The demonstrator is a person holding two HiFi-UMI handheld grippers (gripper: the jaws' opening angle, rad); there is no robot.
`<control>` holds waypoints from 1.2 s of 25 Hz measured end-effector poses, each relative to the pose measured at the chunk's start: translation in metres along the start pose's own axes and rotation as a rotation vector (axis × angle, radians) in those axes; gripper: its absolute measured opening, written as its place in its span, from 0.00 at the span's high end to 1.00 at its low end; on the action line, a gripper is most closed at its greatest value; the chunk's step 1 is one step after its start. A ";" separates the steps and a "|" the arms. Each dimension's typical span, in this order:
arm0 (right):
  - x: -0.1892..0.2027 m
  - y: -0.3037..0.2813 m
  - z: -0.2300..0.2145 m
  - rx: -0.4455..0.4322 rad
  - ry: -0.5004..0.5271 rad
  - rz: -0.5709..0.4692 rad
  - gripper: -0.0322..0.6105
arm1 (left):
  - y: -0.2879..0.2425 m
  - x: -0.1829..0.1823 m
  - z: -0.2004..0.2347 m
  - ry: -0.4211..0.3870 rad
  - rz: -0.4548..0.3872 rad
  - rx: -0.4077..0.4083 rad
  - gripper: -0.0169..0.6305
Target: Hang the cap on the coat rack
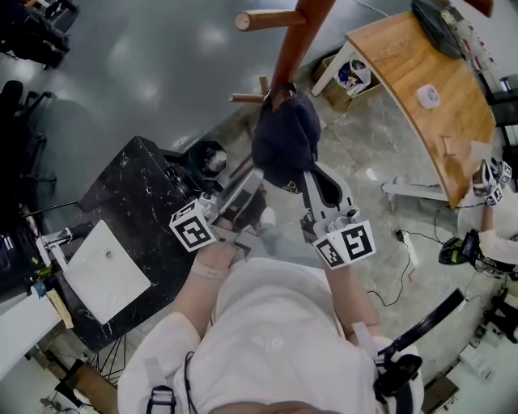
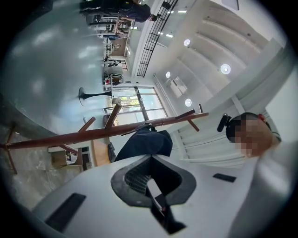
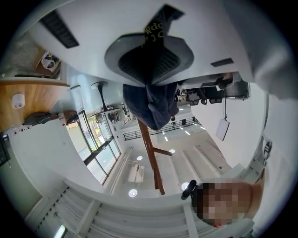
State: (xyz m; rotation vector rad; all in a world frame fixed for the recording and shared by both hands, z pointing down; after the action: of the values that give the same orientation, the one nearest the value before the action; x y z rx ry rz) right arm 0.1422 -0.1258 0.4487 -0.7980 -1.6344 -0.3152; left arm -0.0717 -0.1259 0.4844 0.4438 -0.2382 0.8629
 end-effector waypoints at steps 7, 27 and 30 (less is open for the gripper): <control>0.023 -0.005 -0.012 0.016 -0.055 0.020 0.88 | -0.001 0.012 0.018 0.031 0.018 -0.018 0.96; 0.066 -0.013 -0.013 0.066 -0.032 0.054 0.88 | -0.001 0.034 0.058 0.107 0.090 -0.044 0.96; 0.078 -0.013 -0.019 0.084 -0.045 0.077 0.88 | -0.001 0.039 0.066 0.118 0.102 -0.058 0.96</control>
State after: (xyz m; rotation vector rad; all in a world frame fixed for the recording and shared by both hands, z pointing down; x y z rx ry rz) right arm 0.1460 -0.1215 0.5301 -0.8075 -1.6432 -0.1743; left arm -0.0484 -0.1310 0.5574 0.3272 -0.1779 0.9762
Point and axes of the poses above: the fingertips, and each gripper's own axes: y backward along the fingers, z to its left, x out of its underside, the point moved 10 cm from there along y, backward along the fingers, and after that the axes turned 11 degrees about z, right-handed, at the moved point
